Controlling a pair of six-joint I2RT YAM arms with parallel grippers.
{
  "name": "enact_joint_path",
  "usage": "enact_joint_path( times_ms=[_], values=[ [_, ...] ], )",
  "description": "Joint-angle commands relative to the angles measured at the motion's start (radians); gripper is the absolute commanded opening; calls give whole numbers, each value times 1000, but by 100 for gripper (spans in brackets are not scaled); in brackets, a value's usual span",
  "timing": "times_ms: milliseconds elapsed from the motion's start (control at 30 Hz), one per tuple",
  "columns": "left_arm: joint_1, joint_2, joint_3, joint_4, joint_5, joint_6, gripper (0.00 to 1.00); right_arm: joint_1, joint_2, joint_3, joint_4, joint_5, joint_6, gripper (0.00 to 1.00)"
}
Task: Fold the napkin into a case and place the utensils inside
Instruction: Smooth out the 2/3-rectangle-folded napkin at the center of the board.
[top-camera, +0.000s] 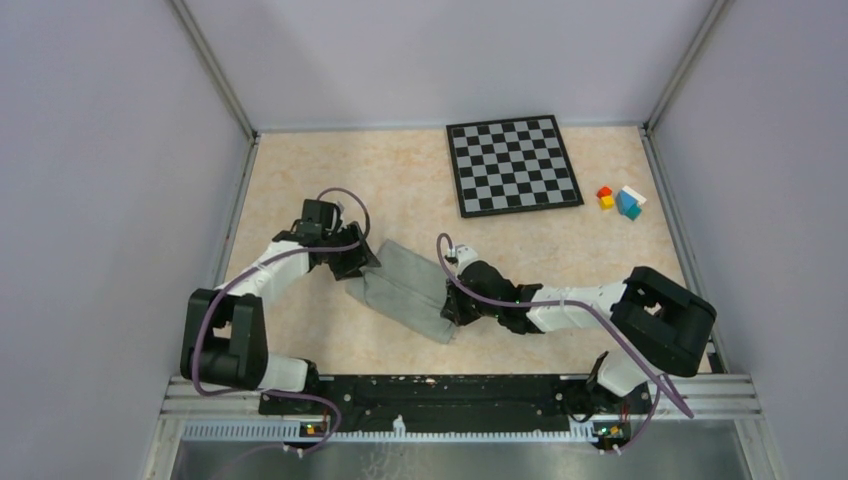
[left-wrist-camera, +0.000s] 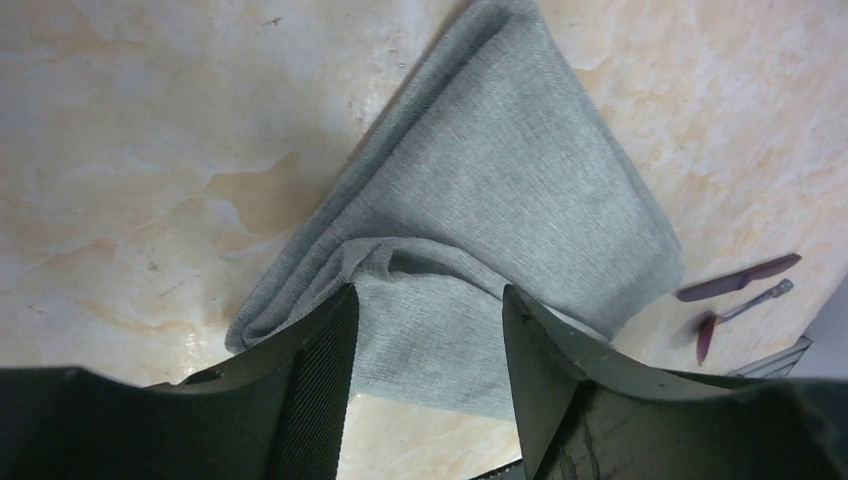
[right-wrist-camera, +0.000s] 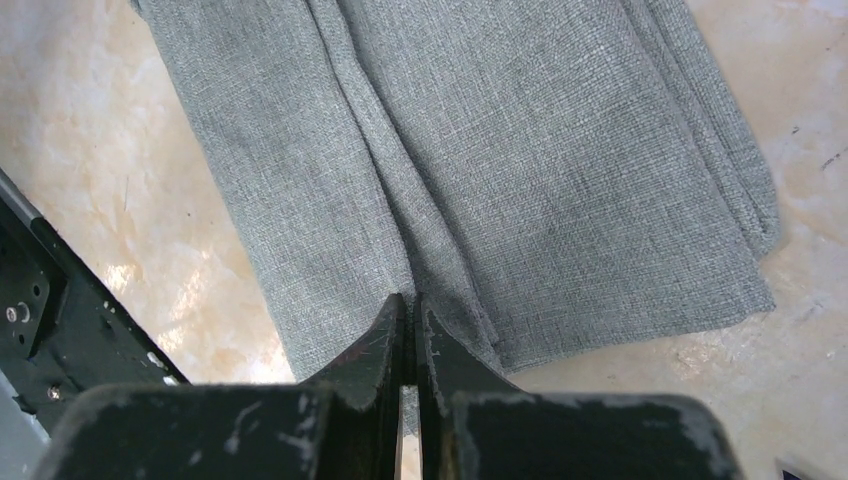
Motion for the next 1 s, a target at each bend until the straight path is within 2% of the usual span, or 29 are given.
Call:
enact_joint_path(
  times_ms=[0, 133, 233, 500, 600, 700, 800, 900, 967],
  values=[
    [-3, 40, 26, 4, -36, 10, 60, -10, -4, 10, 47, 15, 3, 0],
    [-9, 78, 25, 12, -24, 0, 57, -10, 7, 14, 52, 19, 4, 0],
    [-13, 100, 14, 58, 0, -9, 52, -10, 13, 13, 53, 25, 2, 0],
    [-13, 172, 11, 140, -45, -12, 37, -9, 19, 30, -26, 77, -55, 0],
    [-13, 178, -1, 151, -50, -10, 35, -9, 3, 97, -122, 78, -98, 12],
    [-13, 177, -13, 158, -48, -9, 34, -9, -29, 179, -177, 54, -134, 31],
    [-13, 171, -22, 162, -36, -8, 34, -10, 0, 267, -162, -55, -163, 45],
    [-13, 149, -11, 145, -7, -8, 40, -13, 113, 350, -103, -208, -146, 48],
    [-13, 111, 8, 120, 21, -3, 50, -24, 172, 382, -46, -293, -106, 48]
  ],
)
